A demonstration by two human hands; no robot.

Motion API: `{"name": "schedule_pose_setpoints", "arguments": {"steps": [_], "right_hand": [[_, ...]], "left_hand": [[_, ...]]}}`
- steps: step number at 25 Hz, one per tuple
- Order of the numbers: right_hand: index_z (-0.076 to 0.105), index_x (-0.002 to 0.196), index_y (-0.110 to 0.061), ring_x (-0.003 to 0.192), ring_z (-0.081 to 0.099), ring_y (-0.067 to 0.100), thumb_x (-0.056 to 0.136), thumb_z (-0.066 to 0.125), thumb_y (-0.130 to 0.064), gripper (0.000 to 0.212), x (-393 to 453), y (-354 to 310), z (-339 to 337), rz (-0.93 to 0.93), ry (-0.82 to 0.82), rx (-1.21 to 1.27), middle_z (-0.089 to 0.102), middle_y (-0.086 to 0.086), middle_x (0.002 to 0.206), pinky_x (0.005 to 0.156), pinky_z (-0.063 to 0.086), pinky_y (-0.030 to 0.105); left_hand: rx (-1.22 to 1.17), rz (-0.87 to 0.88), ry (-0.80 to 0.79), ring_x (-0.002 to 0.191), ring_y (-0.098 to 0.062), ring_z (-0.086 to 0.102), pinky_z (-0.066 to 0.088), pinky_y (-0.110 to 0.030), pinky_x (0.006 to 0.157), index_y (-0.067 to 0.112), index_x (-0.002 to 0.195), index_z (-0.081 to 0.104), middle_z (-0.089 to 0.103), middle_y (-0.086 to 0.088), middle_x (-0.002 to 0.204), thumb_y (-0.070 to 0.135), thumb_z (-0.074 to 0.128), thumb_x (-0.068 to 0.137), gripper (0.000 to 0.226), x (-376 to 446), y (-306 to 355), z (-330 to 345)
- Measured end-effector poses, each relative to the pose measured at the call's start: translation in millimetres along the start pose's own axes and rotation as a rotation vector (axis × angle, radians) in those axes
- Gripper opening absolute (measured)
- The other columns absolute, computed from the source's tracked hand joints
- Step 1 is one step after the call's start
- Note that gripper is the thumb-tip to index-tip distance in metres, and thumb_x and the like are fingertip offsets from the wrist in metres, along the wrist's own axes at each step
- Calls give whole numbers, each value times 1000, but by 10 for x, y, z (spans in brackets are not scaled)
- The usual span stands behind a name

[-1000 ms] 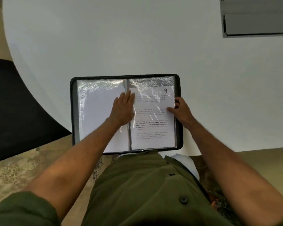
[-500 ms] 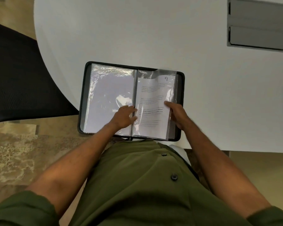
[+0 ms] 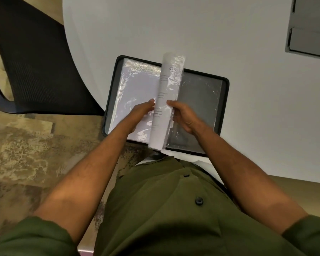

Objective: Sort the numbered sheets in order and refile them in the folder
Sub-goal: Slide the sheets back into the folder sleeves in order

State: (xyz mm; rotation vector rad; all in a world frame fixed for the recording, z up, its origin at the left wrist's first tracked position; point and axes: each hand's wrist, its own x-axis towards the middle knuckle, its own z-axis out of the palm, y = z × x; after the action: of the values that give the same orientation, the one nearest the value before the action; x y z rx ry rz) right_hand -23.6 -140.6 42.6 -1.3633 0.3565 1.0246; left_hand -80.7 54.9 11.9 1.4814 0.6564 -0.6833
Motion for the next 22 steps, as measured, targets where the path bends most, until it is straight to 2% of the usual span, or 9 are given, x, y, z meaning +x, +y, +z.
{"name": "schedule_pose_setpoints", "arguments": {"steps": [3,5,9,10,13,15,17,19,22], "right_hand": [[64,127,-7,121,64,26,88,69,-36,48,171,59,226,15,4,-77,70,12,128,109,44,46],[64,127,-10,128,58,23,83,70,-42,55,255,97,350,27,2,-115,67,7,133,112,37,44],[64,131,-7,103,62,7,100,61,-31,39,345,155,490,51,16,-162,68,1,123,80,43,20],[63,131,-8,101,63,6,101,60,-31,38,358,162,519,49,11,-177,68,0,121,78,44,19],[65,135,-18,115,57,6,98,63,-41,44,409,186,586,22,-28,-271,61,-8,134,97,42,22],[63,138,-23,113,52,1,96,64,-46,48,417,181,628,17,-71,-318,54,-14,133,92,37,20],[61,141,-22,118,50,6,99,61,-45,48,447,207,621,5,-98,-355,55,-10,137,101,35,26],[59,143,-18,127,46,9,104,54,-37,43,473,252,577,-25,-150,-435,54,-2,148,109,32,28],[56,147,-22,148,33,15,107,49,-33,42,526,359,503,-58,-218,-626,43,1,159,121,21,34]], "left_hand": [[-51,-27,42,126,-19,56,37,-27,89,25,137,62,67,3,133,70,47,95,63,-12,-95,-166],[-72,-62,86,124,-19,57,35,-22,78,23,136,62,67,2,131,63,47,100,56,-67,-117,-240],[-76,-104,154,116,-16,60,37,-21,74,20,130,64,68,2,124,57,48,102,50,-128,-246,-330],[-78,-103,166,113,-15,61,38,-21,75,20,129,64,69,3,121,57,47,102,49,-142,-277,-338],[-80,-94,207,103,-12,63,43,-25,79,20,125,65,69,3,113,55,42,105,46,-167,-332,-340],[-67,-106,259,99,-15,65,50,-31,81,21,117,66,71,0,109,54,40,106,43,-162,-345,-347],[-28,-122,330,98,-23,66,55,-39,87,17,115,68,72,-9,111,54,40,105,48,-119,-392,-370],[-11,-144,419,94,-21,63,54,-38,85,16,117,66,69,-7,110,54,36,106,49,-100,-437,-389],[25,-121,561,106,-21,59,48,-37,98,16,133,61,63,-3,118,53,29,108,55,-103,-475,-398]]}}
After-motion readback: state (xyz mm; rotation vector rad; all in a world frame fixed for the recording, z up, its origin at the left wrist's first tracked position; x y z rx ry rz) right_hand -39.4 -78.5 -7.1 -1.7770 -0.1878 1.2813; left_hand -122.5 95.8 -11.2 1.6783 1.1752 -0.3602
